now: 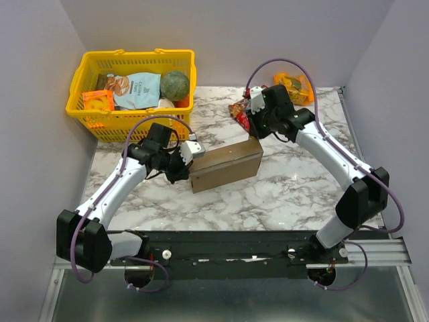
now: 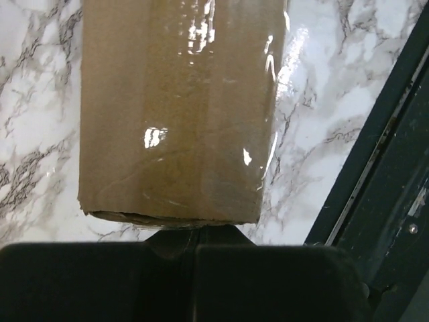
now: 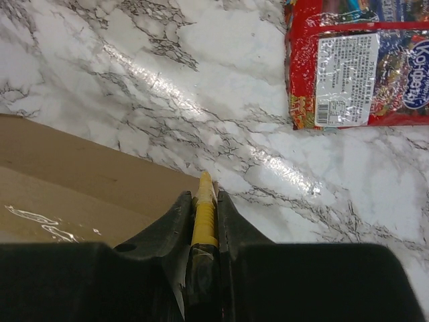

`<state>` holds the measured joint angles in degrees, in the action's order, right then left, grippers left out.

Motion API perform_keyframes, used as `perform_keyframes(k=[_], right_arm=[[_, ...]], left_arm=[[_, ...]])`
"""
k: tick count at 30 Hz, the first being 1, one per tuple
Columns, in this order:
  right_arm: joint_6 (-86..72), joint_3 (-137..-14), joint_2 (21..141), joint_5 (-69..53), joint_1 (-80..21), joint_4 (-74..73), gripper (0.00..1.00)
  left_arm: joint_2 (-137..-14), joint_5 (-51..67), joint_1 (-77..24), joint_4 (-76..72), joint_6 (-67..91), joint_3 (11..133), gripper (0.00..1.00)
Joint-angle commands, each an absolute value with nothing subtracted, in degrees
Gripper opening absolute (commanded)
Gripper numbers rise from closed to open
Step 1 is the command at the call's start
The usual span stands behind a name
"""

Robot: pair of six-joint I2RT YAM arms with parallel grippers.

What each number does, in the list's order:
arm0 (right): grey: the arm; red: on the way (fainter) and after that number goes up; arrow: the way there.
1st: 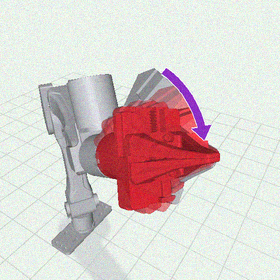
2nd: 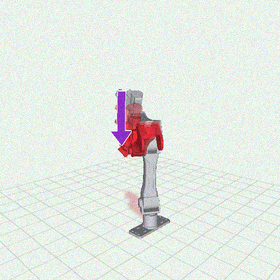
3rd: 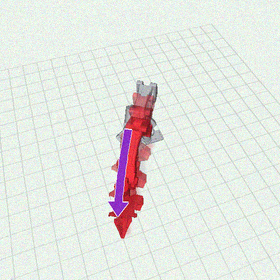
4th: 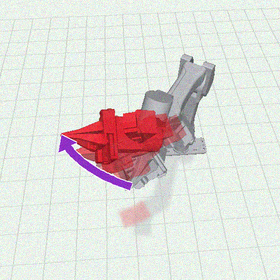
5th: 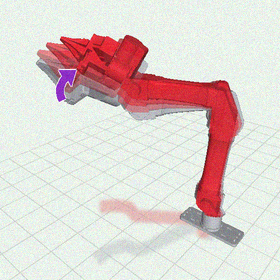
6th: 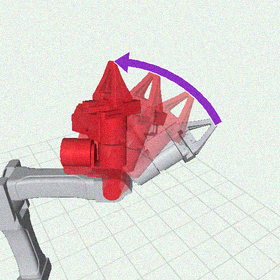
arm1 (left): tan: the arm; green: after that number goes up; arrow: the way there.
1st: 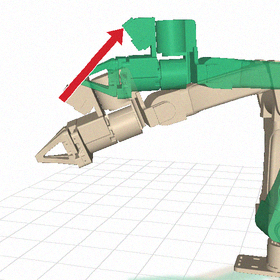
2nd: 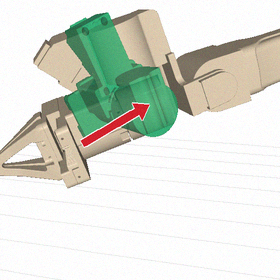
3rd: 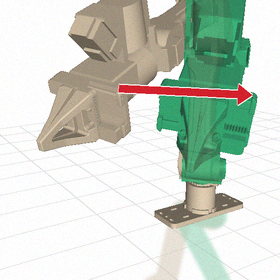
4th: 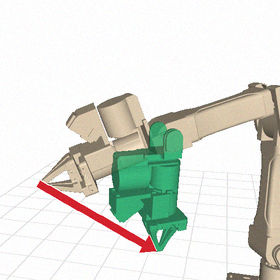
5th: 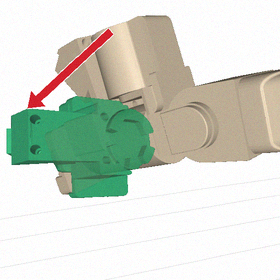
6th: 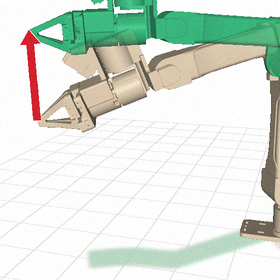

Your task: Unpack the express box

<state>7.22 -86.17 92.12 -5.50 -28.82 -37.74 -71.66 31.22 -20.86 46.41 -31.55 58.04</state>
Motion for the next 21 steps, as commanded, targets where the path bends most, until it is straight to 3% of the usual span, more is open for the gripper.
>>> perform_keyframes(k=[1,6,10,14,18,21], right_arm=[[5.81,-90.96,95.44,-2.15,-30.5,-37.62,0.01],[2.65,-94.04,92.64,2.37,-24.62,-36.56,0.0],[2.1,-94.32,87.38,0.79,-21.45,-36.21,0.01],[2.46,-88.71,80.35,0.62,-21.44,-32.71,0.0],[1.5,-82.98,75.59,0.61,-21.45,-30.32,0.0],[0.35,-80.87,73.66,0.26,-21.45,-29.97,0.0]], left_arm=[[-70.49,35.6,-21.27,54.29,-40.06,62.04,0.03],[-70.13,36.03,-19.69,74.68,-56.23,75.98,0.24],[-76.36,40.14,-19.69,82.08,-56.7,89.97,0.23],[-81.29,46.82,-20.74,70.38,-44.08,95.36,0.15],[-83.05,45.54,-25.21,47.69,-33.01,87.66,0.03],[-85.5,45.61,-27.68,31.23,-26.13,84.12,0.0]])
